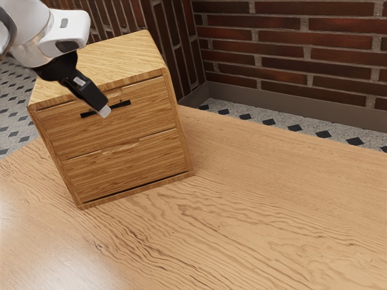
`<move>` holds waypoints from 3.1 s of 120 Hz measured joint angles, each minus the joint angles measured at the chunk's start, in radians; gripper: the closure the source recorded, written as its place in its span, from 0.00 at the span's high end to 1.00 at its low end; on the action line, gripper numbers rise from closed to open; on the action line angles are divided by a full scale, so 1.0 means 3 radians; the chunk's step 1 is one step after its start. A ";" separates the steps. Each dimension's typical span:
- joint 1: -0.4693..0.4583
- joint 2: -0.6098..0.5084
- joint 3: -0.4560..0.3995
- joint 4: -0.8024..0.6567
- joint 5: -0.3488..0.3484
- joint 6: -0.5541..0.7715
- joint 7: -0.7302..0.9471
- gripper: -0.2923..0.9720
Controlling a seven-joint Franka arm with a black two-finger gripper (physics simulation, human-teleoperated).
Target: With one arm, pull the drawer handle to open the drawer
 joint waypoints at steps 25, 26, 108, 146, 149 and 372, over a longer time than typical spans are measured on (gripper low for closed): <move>-0.0049 0.0019 0.0078 -0.0075 -0.0002 0.0019 0.0093 0.77; -0.0053 0.0019 0.0088 -0.0077 -0.0002 0.0020 0.0096 0.77; -0.0091 0.0364 0.0339 0.0007 0.0000 0.0237 0.0496 0.77; -0.0083 0.0468 0.0509 0.0001 0.0003 0.0334 0.0695 0.77; -0.0085 0.0485 0.0510 -0.0004 -0.0002 0.0341 0.0707 0.77; -0.0308 0.0331 0.0134 -0.0149 0.0133 -0.0256 0.1029 0.73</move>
